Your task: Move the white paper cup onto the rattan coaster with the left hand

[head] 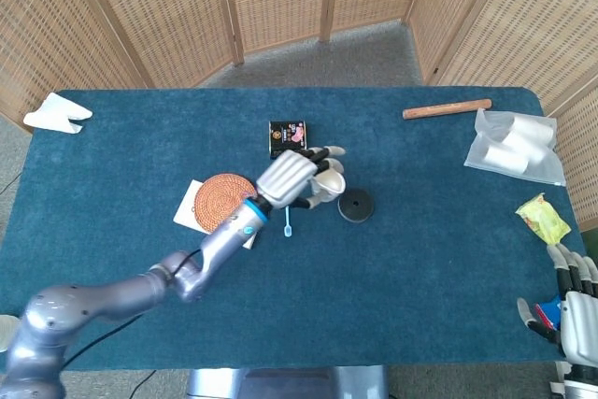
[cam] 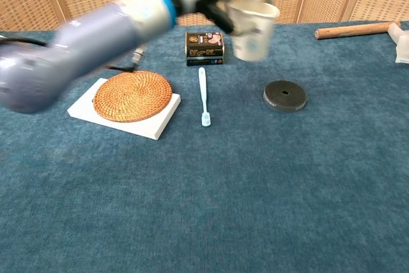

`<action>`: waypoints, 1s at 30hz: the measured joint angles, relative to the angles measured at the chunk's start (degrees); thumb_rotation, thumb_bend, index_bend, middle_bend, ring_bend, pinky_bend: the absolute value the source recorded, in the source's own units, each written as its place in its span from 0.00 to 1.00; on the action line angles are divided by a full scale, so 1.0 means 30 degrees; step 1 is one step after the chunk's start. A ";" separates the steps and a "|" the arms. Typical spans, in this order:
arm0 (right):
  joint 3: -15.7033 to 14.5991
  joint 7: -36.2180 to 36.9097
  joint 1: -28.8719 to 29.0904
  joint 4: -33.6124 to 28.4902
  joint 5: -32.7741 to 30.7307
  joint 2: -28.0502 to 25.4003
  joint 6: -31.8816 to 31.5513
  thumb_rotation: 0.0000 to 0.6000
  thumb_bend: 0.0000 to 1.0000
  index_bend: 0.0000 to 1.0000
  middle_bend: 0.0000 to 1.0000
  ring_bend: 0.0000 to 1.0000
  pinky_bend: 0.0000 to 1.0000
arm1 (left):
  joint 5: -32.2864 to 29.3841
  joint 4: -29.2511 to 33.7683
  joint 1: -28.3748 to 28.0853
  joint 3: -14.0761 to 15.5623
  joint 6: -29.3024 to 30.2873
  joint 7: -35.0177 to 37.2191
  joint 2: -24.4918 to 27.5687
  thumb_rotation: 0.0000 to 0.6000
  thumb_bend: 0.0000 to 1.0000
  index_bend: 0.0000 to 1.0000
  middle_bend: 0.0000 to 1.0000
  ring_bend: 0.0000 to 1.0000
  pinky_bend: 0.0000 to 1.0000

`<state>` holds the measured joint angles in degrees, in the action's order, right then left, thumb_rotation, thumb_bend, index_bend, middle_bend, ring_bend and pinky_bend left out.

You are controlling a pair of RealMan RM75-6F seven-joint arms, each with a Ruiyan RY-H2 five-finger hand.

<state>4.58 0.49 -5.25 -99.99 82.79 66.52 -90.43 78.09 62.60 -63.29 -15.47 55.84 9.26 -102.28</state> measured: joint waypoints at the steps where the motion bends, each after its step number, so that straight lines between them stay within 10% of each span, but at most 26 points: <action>1: 0.0015 -0.0097 0.0072 -0.0049 0.0012 0.0011 0.0071 1.00 0.35 0.00 0.00 0.00 0.00 | -0.0068 0.0780 0.0395 0.0094 0.0196 -0.0318 0.0597 1.00 0.47 0.36 0.21 0.28 0.43; 13: 0.0140 -0.1188 0.0946 -0.0630 0.0272 0.0376 0.0819 1.00 0.35 0.00 0.00 0.00 0.00 | -0.0846 0.6837 0.5316 0.2269 0.2269 -0.3040 0.6433 1.00 0.47 0.36 0.20 0.28 0.41; 30: 0.0022 -0.1843 0.1273 -0.0962 0.0077 0.0549 0.1056 1.00 0.35 0.00 0.00 0.00 0.00 | -0.0883 0.4495 0.7563 0.3491 0.2483 -0.2464 0.5823 1.00 0.47 0.36 0.20 0.26 0.39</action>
<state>4.65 -5.03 -1.43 -102.88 83.02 68.17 -87.26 75.44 76.08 -40.60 -5.00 63.29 1.87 -84.81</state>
